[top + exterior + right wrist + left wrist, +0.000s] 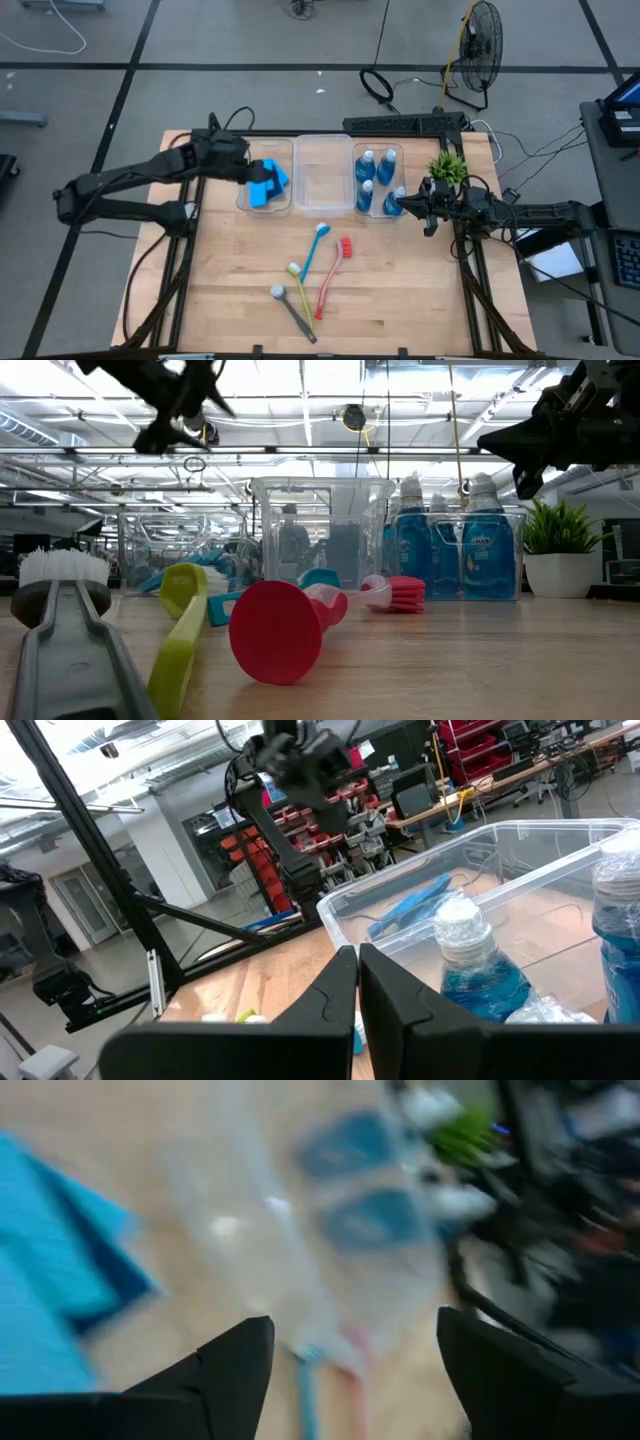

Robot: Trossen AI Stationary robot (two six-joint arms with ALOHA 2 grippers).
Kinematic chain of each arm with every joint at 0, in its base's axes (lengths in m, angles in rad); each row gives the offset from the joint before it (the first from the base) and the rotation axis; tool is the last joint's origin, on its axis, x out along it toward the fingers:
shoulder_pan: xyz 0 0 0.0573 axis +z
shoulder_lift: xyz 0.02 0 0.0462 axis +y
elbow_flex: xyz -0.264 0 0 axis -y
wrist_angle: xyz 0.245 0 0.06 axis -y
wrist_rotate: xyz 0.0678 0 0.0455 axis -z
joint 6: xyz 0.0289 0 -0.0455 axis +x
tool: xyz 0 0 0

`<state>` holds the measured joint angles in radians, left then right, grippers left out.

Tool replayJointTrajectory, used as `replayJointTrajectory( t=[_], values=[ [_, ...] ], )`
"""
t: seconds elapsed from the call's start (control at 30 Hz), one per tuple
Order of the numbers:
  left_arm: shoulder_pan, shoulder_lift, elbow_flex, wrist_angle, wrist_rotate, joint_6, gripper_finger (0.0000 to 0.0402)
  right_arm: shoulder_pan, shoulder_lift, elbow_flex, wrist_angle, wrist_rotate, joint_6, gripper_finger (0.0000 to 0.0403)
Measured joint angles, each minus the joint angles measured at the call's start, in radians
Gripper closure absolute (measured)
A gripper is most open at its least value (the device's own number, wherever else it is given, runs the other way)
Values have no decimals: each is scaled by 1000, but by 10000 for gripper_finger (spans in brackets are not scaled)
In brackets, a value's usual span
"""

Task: Pick & Place Kitchen Sink Supplies
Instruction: Put the black dishwashing brush into the white bin

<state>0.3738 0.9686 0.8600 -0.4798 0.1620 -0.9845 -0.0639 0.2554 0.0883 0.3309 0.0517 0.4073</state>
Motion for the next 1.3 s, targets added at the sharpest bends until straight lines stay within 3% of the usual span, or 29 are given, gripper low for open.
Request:
replayJointTrajectory(
  t=[0.1, 0.47, 0.67, 0.8, 1.1, 1.2, 1.3],
  values=[
    [-87, -29, 0, 41, 55, -48, 115, 0, 0, 0, 0, 0, 0, 399],
    [-422, -41, 0, 58, 37, -195, 148, 0, 0, 0, 0, 0, 0, 399],
    [-520, -29, 0, 74, -173, -214, 163, 0, 0, 0, 0, 0, 0, 399],
    [-553, 0, 0, 37, -280, -366, 164, 0, 0, 0, 0, 1, 0, 399],
    [-800, 224, 4, 110, -516, -698, 150, 0, 0, 0, 0, 3, 0, 399],
    [-869, 347, 69, 94, -537, -832, 146, 0, 0, 0, 0, 3, 0, 399],
    [-914, 479, 201, -29, -540, -941, 141, 0, 0, 0, 0, 3, -1, 399]
  ],
)
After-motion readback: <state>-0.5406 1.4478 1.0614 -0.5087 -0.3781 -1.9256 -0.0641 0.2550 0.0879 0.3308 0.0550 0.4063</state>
